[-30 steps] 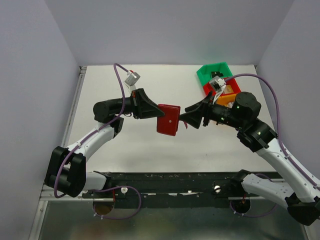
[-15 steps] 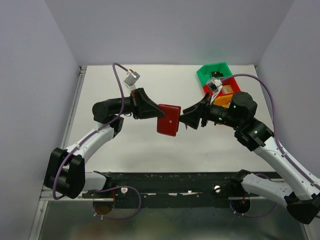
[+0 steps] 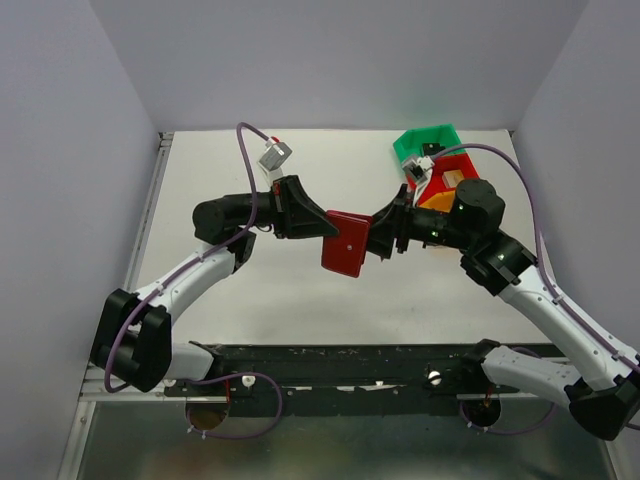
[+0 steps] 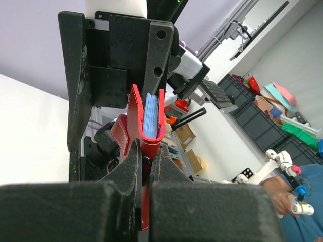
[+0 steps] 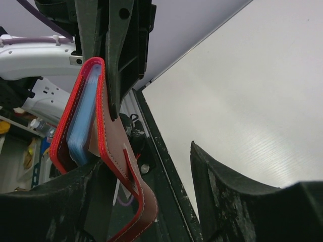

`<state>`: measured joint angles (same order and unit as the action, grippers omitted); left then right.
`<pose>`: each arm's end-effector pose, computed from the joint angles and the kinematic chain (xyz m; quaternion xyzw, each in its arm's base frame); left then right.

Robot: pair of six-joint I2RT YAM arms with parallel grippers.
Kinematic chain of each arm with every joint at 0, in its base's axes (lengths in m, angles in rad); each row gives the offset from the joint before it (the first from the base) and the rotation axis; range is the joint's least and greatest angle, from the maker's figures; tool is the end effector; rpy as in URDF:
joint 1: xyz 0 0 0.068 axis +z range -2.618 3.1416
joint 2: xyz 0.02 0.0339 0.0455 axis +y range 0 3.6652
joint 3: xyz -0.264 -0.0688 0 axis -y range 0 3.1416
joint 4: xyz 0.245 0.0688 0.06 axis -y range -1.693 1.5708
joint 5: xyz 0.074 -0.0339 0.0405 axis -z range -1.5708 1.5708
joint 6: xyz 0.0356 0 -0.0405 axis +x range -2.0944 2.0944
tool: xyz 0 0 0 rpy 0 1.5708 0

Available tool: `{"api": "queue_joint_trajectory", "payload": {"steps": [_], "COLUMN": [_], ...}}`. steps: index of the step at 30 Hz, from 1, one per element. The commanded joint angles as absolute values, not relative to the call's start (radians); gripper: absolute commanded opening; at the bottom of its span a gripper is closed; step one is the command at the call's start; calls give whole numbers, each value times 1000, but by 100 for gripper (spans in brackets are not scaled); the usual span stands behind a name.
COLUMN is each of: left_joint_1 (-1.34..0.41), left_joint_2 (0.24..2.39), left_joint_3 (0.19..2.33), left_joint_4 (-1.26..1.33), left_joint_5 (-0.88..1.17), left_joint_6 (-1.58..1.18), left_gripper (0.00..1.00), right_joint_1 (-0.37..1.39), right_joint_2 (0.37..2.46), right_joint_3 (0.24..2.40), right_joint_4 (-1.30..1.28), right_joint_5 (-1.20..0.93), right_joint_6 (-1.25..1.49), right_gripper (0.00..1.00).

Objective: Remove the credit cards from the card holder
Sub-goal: Open the card holder.

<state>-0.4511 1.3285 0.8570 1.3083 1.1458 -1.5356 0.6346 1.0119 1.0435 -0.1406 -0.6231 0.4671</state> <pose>0.2213 -0.1432 0.3778 0.2778 0.5194 -0.7634 0.2652 0.1691 0.1503 0.3938 -0.2632 0.6891 0.5271 0.4220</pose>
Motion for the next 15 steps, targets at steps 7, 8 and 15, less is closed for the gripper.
{"api": "queue_joint_trajectory", "payload": {"steps": [7,8,15], "left_joint_1": [-474,-476,-476], "left_joint_2": [1370,1371,1324], "left_joint_3": [885,885,859], "left_joint_4": [1595,1591,1259], "left_joint_5": [1118,1115,1089], "left_joint_6": [-1520,-1519,-1300], "left_gripper": [0,0,0], "right_joint_1": [634,634,634], "right_joint_2": [1040,1042,1042], "right_joint_3": [1020,1020,1034], "right_joint_4": [-92,-92,-142], "right_joint_5": [-696,-699,-687], "right_joint_6": [492,494,473], "right_gripper": [41,37,0]}}
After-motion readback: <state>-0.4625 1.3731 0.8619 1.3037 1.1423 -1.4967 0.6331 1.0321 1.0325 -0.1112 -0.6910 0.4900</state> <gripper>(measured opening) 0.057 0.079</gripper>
